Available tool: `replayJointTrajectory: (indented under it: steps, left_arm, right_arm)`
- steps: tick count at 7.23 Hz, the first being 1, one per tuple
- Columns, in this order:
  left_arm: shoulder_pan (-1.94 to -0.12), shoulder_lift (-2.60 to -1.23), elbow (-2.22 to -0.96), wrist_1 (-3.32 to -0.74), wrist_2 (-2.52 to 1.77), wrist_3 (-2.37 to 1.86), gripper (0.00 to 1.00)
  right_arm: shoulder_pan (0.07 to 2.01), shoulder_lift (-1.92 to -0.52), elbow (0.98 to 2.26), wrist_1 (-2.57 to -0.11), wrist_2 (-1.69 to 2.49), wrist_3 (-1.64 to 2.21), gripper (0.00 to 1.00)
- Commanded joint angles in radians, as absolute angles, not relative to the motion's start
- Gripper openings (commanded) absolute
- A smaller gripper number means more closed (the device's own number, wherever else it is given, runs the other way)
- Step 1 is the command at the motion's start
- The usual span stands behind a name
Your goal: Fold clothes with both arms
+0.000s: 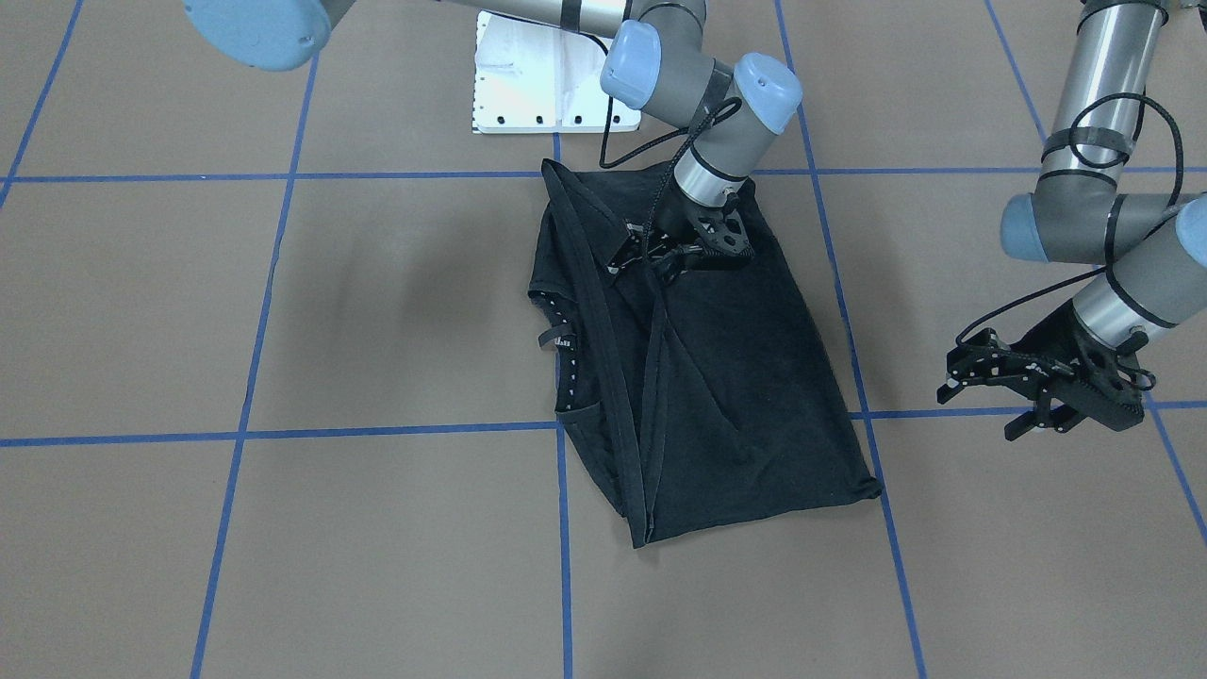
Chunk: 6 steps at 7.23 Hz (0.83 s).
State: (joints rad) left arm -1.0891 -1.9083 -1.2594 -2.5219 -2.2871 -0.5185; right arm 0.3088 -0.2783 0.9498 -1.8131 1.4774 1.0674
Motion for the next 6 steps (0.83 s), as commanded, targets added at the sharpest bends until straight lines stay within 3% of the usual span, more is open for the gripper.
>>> replayJointTrajectory:
  steps: [1, 5, 6]
  left_arm:
    - [-1.089, -1.908, -1.259, -2.522, -2.287, -0.518, 1.0]
    - [-1.088, -1.908, -1.258, -2.522, -2.287, -0.517, 1.0]
    - [-1.089, -1.908, -1.258, -2.522, -2.287, -0.517, 1.0]
  right_arm:
    - [0.316, -0.281, 0.95, -1.813, 1.474, 1.062, 0.97]
    - [0.366, -0.31, 0.997, -1.857, 1.48, 0.965, 0.94]
    - [0.391, -0.386, 1.152, -1.941, 1.486, 0.898, 0.94]
